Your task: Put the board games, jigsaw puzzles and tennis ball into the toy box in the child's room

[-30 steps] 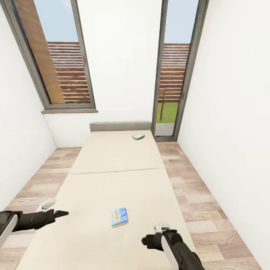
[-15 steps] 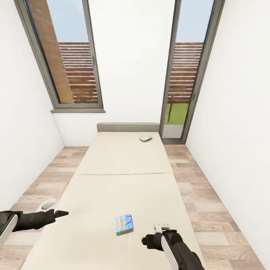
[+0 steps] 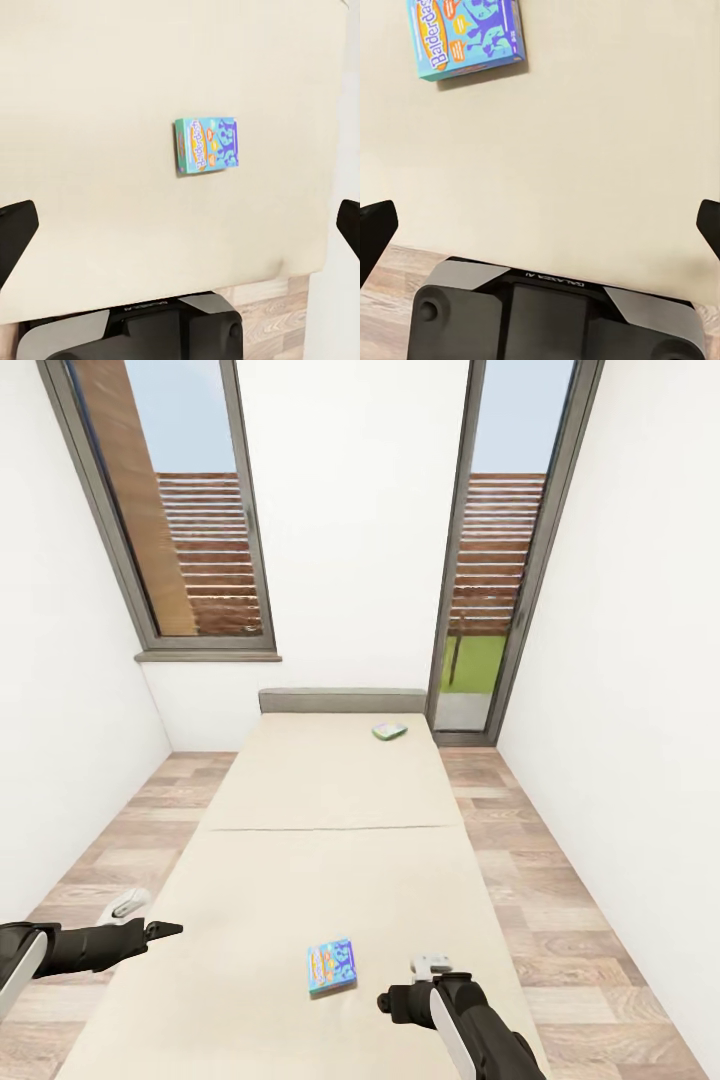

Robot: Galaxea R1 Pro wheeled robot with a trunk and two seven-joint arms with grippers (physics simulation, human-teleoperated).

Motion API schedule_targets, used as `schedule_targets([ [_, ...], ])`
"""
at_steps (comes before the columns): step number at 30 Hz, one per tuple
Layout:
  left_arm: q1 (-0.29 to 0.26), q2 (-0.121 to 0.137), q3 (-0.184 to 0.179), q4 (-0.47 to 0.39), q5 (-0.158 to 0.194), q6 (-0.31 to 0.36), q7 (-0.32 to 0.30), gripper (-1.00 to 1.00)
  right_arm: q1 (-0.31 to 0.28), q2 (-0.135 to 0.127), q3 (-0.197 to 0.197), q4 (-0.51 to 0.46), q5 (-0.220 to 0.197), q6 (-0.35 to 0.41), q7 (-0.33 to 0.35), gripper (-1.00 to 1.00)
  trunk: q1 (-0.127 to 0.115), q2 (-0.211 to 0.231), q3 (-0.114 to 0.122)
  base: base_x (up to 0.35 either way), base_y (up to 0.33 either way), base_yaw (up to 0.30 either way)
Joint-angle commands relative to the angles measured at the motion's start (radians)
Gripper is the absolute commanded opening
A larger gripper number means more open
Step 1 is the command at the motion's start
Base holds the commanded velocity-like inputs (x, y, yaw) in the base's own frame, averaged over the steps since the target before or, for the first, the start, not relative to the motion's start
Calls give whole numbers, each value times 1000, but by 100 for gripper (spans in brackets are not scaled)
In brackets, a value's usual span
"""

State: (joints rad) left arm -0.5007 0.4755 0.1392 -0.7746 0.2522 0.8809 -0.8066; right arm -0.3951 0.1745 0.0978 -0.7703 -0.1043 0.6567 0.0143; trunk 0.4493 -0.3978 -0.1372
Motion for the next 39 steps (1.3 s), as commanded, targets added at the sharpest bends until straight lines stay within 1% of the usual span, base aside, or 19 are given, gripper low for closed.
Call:
schedule_targets([
  [1, -1, 0, 1, 0, -1, 4, -3, 100, -1, 0, 0, -1, -8, 4, -2, 100, 1, -2, -2, 14, 0, 1],
  [6, -1, 0, 1, 0, -1, 4, -3, 100, -1, 0, 0, -1, -8, 3, -2, 100, 1, -2, -2, 9, 0, -9],
  [18, -1, 0, 2, 0, -1, 4, -3, 100, -1, 0, 0, -1, -8, 4, -2, 100, 1, -2, 5, 37, 0, -83],
  [39, -1, 0, 1, -1, -1, 4, -3, 100, -1, 0, 0, -1, -8, 6, -2, 100, 1, -2, 4, 2, 0, -4],
])
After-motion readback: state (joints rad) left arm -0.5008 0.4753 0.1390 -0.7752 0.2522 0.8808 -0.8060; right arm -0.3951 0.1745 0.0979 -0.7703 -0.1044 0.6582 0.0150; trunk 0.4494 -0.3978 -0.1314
